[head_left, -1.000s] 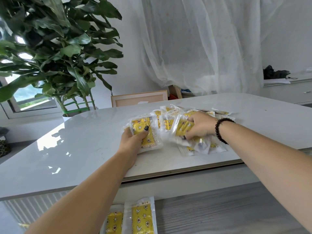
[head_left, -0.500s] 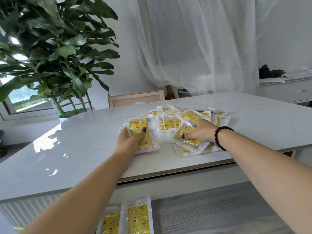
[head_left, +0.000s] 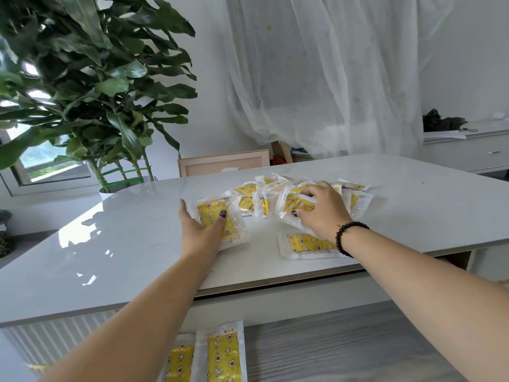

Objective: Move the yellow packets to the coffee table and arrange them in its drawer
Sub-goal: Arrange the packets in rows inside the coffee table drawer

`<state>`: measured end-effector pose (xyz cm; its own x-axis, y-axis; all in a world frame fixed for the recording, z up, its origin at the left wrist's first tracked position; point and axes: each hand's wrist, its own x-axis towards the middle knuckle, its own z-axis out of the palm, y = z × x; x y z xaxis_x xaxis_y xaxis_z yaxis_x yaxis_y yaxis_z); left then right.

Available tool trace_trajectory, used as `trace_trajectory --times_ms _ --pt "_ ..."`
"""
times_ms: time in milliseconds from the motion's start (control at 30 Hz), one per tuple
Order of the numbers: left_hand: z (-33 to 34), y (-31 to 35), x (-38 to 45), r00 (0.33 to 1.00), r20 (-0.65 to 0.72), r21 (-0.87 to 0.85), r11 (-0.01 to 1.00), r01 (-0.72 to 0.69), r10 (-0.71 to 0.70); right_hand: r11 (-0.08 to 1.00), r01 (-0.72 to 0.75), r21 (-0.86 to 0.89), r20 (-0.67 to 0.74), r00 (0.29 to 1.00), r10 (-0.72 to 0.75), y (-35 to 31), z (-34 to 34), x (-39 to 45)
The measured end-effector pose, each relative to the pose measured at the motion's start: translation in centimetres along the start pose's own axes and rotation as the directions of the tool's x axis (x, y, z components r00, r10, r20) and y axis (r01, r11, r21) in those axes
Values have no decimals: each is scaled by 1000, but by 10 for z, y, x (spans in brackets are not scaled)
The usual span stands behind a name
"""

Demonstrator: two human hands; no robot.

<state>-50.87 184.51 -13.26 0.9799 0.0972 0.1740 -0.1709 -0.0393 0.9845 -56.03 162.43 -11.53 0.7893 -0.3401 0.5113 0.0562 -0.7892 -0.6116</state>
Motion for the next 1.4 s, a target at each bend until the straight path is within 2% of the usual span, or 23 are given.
trace_trajectory --times_ms 67,133,200,267,333,500,600,733,967,1067,1167,1267,1333,1400 --pt "-5 2 -4 999 -42 34 999 -29 30 992 -52 113 -75 995 60 -5 -6 -1" --pt "-8 6 -14 998 -38 71 996 -52 55 946 -133 297 -93 982 167 -13 -15 -3" --pt "-10 13 -27 998 15 130 989 -67 66 817 -244 522 -32 952 305 -22 -25 -8" --pt "-13 23 -44 995 91 156 986 -61 47 625 -345 700 58 900 432 -32 -32 -19" --pt "-16 36 -63 986 162 125 991 -48 27 523 -401 752 135 871 473 -42 -38 -33" --pt "-33 81 -116 961 272 100 995 17 -44 460 -459 760 282 870 404 -84 -60 -79" --pt "-49 101 -152 943 316 104 992 75 -104 443 -465 767 333 877 346 -110 -74 -105" --pt "-66 115 -193 916 378 92 990 110 -137 470 -458 754 345 886 309 -135 -89 -150" --pt "-93 122 -224 910 381 141 983 116 -162 561 -459 688 354 888 293 -143 -119 -202" --pt "-105 124 -226 921 343 188 974 122 -182 597 -429 678 303 903 305 -136 -135 -208" --pt "-117 126 -227 928 313 242 962 128 -202 571 -448 688 273 889 368 -130 -147 -212" --pt "-123 126 -226 930 306 275 954 117 -203 522 -494 695 343 866 364 -127 -158 -212" --pt "-125 124 -224 925 322 285 952 108 -201 521 -513 683 440 857 268 -130 -165 -213" --pt "-127 123 -223 916 349 296 951 92 -197 575 -511 639 532 834 150 -137 -172 -216"
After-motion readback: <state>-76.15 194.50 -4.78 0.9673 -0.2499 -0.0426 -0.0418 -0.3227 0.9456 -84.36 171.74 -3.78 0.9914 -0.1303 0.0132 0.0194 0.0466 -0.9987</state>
